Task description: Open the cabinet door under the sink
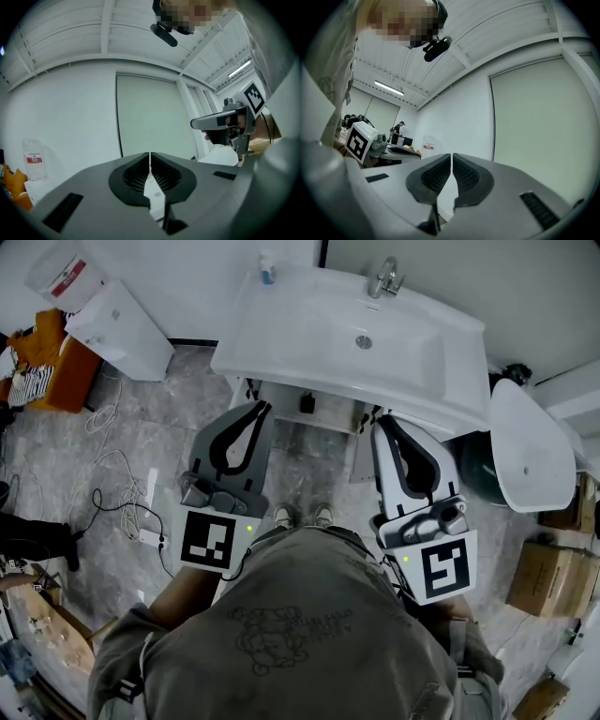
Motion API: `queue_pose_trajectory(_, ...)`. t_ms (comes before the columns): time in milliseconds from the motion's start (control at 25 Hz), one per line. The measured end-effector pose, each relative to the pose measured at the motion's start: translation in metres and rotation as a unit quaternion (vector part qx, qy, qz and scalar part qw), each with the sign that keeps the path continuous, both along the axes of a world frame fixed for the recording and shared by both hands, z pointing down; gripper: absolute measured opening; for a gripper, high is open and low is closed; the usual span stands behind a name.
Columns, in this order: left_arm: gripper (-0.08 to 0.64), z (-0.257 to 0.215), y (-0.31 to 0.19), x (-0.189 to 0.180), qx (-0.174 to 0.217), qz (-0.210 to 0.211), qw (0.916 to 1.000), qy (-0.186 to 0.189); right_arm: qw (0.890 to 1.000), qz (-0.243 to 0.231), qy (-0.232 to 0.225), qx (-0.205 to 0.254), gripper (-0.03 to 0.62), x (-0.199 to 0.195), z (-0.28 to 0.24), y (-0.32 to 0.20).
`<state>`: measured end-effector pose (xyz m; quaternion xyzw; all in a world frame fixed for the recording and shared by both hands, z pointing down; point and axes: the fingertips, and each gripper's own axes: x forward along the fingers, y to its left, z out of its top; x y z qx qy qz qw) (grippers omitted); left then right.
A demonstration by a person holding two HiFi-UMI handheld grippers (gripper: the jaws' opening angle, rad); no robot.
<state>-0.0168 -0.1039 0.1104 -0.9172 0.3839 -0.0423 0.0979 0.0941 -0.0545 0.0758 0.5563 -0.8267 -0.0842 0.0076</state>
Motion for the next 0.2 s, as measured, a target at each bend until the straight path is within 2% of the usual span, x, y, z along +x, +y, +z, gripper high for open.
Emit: queue_pose_trajectory(200, 0.025, 0.0021, 0.001, 0.0001, -0.009, -0.001, 1.0, -0.001, 1.0, -0.016, 0.017, 0.001, 0.034, -0.001, 0.0048, 0.0004)
